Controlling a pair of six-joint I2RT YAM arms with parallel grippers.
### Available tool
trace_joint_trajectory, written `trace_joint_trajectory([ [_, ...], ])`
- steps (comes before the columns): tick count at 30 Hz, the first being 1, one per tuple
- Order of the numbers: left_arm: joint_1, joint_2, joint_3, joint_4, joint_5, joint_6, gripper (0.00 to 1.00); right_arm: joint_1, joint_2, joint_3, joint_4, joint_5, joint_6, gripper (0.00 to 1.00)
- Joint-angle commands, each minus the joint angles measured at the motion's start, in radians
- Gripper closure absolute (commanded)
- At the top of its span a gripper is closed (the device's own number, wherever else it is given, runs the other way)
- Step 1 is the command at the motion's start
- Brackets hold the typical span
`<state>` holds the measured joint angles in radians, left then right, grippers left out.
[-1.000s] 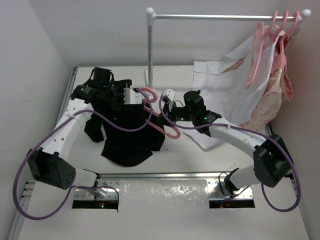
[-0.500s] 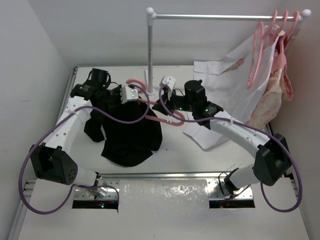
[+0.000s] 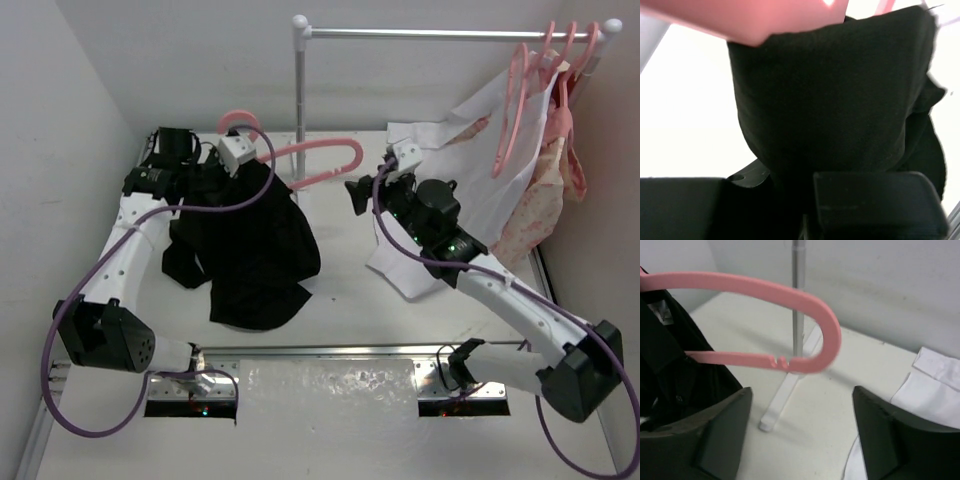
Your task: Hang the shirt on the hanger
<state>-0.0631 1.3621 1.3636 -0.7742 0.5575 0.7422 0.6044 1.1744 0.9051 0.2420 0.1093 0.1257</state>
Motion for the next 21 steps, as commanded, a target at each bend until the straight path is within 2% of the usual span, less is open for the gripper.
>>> trace_joint_trajectory([
  [1,0.009,-0.002,0.141,0.101,0.018,-0.162,1.00,0.003,-0.071,-0.080,0.158,0.078,0.127,0.26],
  [2,0.009,0.008,0.179,0.096,0.018,-0.188,1.00,0.005,-0.082,-0.127,0.198,0.043,0.178,0.41],
  [3,0.009,0.014,0.180,0.092,0.021,-0.191,1.00,0.006,-0.082,-0.150,0.218,0.024,0.204,0.41],
  [4,0.008,0.022,0.196,0.087,0.033,-0.188,1.00,0.009,-0.078,-0.197,0.242,0.006,0.230,0.54],
  [6,0.008,0.020,0.193,0.087,0.048,-0.173,1.00,0.027,-0.035,-0.241,0.354,-0.042,0.296,0.59],
  [8,0.006,0.022,0.184,0.089,0.059,-0.170,1.00,0.043,0.026,-0.255,0.420,-0.134,0.325,0.54],
  [10,0.006,0.023,0.178,0.084,0.062,-0.167,1.00,0.044,0.140,-0.229,0.532,-0.247,0.386,0.40],
  [13,0.006,0.023,0.169,0.081,0.049,-0.156,1.00,0.057,0.330,-0.165,0.771,-0.415,0.538,0.33],
  [21,0.005,0.025,0.158,0.090,0.038,-0.150,1.00,0.092,0.478,-0.092,0.763,-0.407,0.535,0.33],
])
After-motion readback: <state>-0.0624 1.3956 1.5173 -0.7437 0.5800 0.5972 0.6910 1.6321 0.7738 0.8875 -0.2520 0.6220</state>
